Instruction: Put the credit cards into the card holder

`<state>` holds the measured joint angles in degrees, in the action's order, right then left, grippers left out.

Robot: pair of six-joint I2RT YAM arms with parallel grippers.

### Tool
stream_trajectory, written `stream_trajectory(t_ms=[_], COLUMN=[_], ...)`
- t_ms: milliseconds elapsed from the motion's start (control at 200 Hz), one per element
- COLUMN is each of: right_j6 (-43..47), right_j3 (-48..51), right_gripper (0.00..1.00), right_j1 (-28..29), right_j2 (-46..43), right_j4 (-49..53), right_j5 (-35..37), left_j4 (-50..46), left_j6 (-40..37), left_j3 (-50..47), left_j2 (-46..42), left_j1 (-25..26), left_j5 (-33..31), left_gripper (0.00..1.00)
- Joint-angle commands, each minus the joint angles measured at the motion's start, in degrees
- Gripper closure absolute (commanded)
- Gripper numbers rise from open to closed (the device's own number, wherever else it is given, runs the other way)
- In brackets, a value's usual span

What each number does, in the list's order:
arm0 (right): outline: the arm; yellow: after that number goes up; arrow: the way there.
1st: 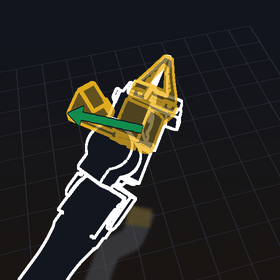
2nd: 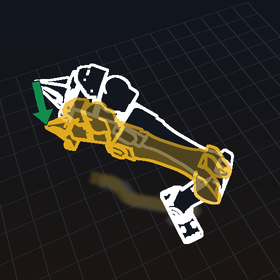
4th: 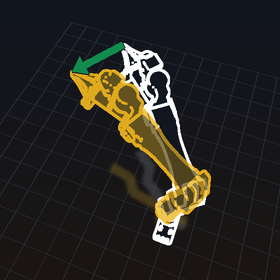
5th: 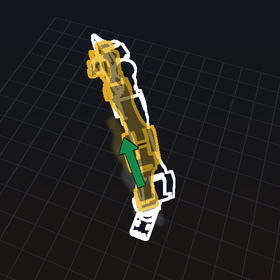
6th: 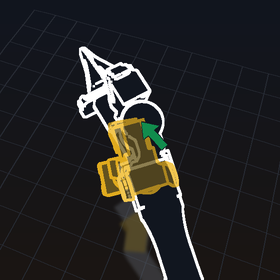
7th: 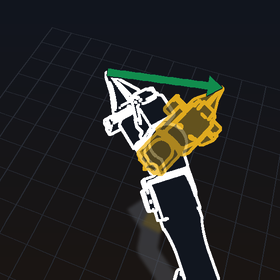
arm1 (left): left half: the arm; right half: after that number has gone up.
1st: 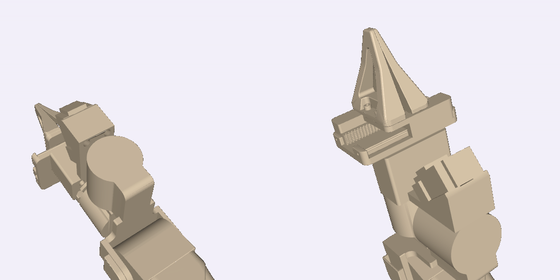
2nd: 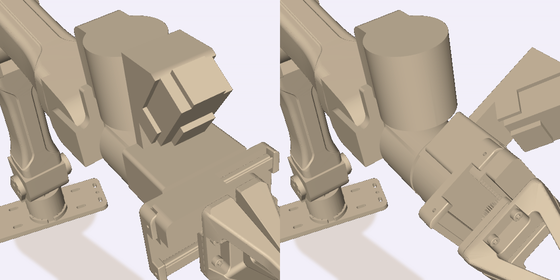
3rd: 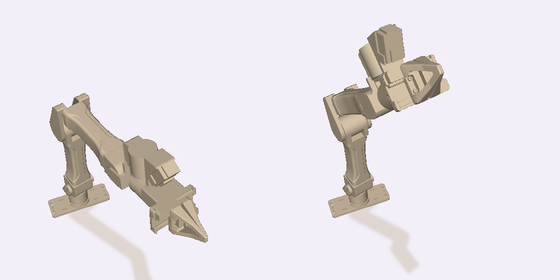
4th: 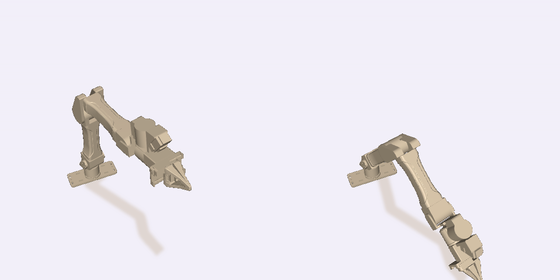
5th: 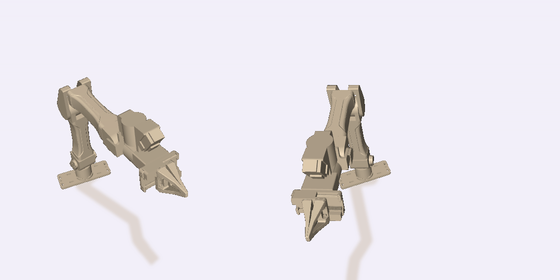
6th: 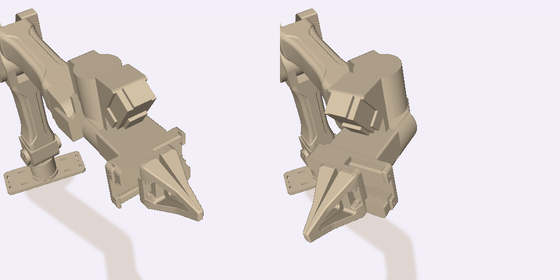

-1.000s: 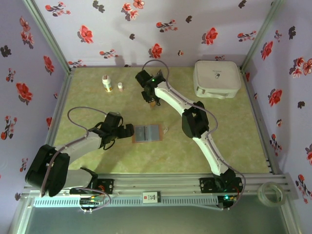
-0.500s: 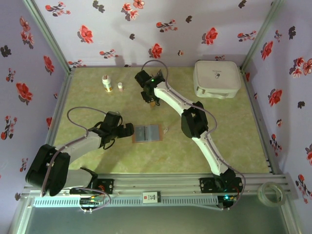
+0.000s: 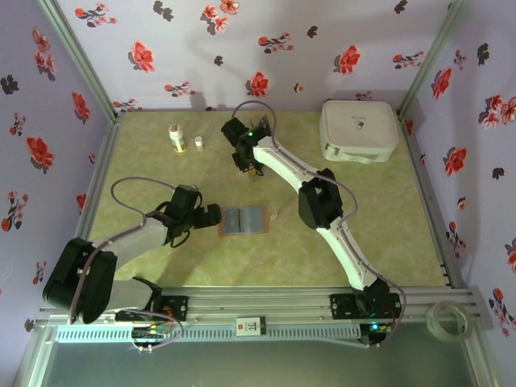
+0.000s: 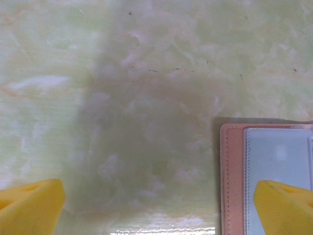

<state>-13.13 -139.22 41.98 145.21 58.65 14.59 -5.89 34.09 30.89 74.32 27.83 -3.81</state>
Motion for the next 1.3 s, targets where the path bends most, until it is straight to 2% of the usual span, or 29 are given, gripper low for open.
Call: stream_trajectory(t_ms=[0, 560, 830, 1045, 1295], right_j6=[0.78, -1.53, -3.34, -4.63, -5.71], right_j3=[-1.97, -1.86, -0.57, 2.41, 3.96], right_gripper=[0.78, 0.87, 0.87, 0.83, 0.85], right_j1=[0.9, 0.25, -1.14, -1.8, -2.16], right_j2=[1.3, 0.35, 0.24, -0.99, -2.32], right_j4=[2.34, 0.98, 0.13, -2.2, -3.62], right_j5=[-1.01, -4.42, -7.04, -8.85, -10.79], left_j4=[1.23, 1.58, 1.5, 1.54, 1.67], left_j6=[-0.22, -0.14, -0.15, -0.14, -0.03], left_j3=[-0.66, -1.0, -1.03, -0.97, -0.97], left_j2=[0.79, 1.26, 1.01, 1.01, 1.17], left_j1=[-0.7, -0.95, -1.12, -1.19, -1.19], left_j5=[0.42, 0.73, 0.73, 0.72, 0.74], left_gripper=[0.0, 0.0, 0.0, 0.0, 0.0])
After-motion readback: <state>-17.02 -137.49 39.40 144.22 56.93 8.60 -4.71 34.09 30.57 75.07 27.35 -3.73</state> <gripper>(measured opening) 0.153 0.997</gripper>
